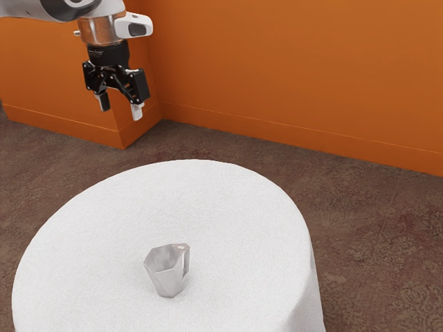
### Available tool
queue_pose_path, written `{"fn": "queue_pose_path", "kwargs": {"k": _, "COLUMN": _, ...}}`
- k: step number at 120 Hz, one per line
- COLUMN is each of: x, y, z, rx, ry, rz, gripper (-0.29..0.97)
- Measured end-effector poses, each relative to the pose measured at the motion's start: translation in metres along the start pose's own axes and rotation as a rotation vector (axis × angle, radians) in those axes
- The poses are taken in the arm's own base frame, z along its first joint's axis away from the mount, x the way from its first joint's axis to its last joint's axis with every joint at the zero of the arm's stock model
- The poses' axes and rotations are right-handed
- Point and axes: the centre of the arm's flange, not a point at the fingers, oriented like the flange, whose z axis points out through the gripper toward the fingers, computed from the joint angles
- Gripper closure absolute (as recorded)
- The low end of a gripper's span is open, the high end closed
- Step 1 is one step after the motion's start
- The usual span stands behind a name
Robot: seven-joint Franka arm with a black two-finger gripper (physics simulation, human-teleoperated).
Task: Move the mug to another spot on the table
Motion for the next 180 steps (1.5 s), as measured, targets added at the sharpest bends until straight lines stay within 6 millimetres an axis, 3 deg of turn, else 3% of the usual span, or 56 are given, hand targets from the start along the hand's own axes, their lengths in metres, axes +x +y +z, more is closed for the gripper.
{"fn": "queue_pose_path", "kwargs": {"k": 52, "x": 0.001, "y": 0.004, "z": -0.001, "rx": -0.02, "ry": 0.003, "rz": 0.018, "gripper": 0.0}}
{"fn": "queue_pose_path", "kwargs": {"k": 64, "x": 0.016, "y": 0.004, "z": -0.002, "rx": -0.013, "ry": 0.014, "rz": 0.038, "gripper": 0.0}}
{"fn": "queue_pose_path", "kwargs": {"k": 72, "x": 0.031, "y": 0.015, "z": 0.013, "rx": -0.012, "ry": -0.008, "rz": 0.072, "gripper": 0.0}}
{"fn": "queue_pose_path", "kwargs": {"k": 85, "x": 0.052, "y": 0.07, "z": 0.046, "rx": 0.012, "ry": -0.049, "rz": 0.196, "gripper": 0.0}}
{"fn": "queue_pose_path", "kwargs": {"k": 92, "x": 0.063, "y": 0.081, "z": 0.066, "rx": 0.024, "ry": -0.072, "rz": 0.227, "gripper": 0.0}}
{"fn": "queue_pose_path", "kwargs": {"k": 103, "x": 0.079, "y": 0.081, "z": 0.095, "rx": 0.034, "ry": -0.102, "rz": 0.245, "gripper": 0.0}}
{"fn": "queue_pose_path", "kwargs": {"k": 125, "x": 0.098, "y": 0.076, "z": 0.13, "rx": 0.062, "ry": -0.14, "rz": 0.265, "gripper": 0.0}}
{"fn": "queue_pose_path", "kwargs": {"k": 144, "x": 0.102, "y": 0.07, "z": 0.149, "rx": 0.087, "ry": -0.176, "rz": 0.277, "gripper": 0.0}}
{"fn": "queue_pose_path", "kwargs": {"k": 180, "x": 0.112, "y": 0.053, "z": 0.206, "rx": 0.085, "ry": -0.303, "rz": 0.274, "gripper": 0.0}}
